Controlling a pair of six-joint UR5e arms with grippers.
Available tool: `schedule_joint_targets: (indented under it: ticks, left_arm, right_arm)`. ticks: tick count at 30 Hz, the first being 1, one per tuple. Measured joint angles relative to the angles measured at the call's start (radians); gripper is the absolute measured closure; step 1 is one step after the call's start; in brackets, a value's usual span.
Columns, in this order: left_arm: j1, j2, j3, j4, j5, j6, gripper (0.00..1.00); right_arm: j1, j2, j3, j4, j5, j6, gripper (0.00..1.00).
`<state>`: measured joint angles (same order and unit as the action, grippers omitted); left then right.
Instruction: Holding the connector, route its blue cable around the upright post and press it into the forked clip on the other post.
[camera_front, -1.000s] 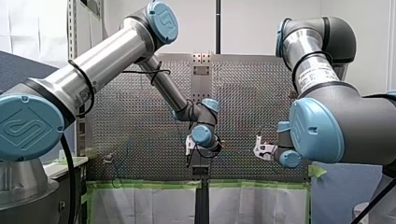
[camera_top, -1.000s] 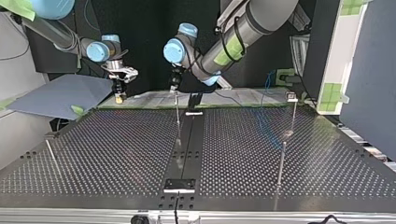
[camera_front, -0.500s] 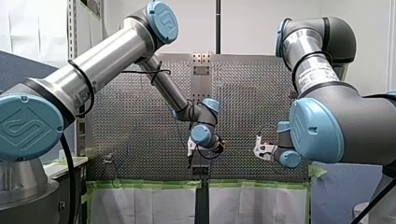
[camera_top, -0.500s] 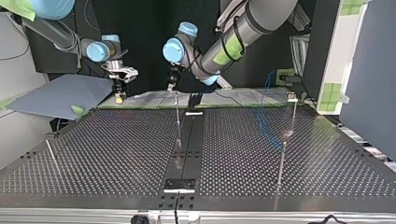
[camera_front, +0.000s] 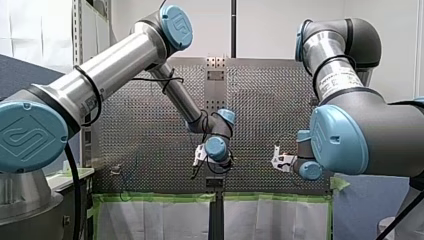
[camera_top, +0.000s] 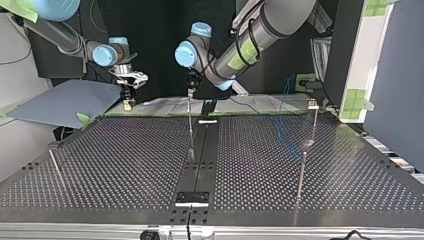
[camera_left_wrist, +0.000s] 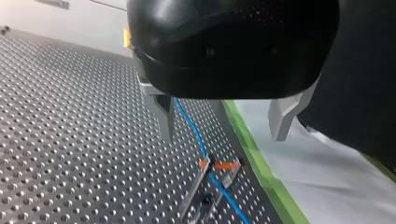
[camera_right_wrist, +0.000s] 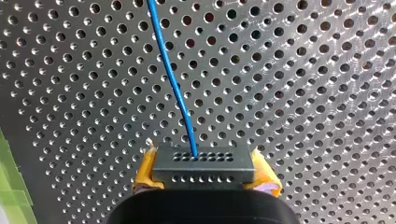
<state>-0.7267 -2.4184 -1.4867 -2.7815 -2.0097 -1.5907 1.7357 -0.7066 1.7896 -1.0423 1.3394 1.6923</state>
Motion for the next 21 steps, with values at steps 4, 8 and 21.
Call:
schedule_joint_targets:
  ticks: [4, 8, 21]
  left_arm:
    - [0.002, 0.0, -0.001, -0.002, -0.028, 0.025, 0.0]
    - [0.002, 0.0, -0.001, -0.003, -0.045, 0.033, 0.0]
    - [0.005, 0.0, -0.001, -0.016, -0.054, 0.033, 0.0]
  right_arm:
    - [0.0, 0.0, 0.0, 0.0, 0.0, 0.0, 1.0]
    - [0.0, 0.0, 0.0, 0.0, 0.0, 0.0, 1.0]
    - [0.0, 0.0, 0.0, 0.001, 0.0, 0.0, 1.0]
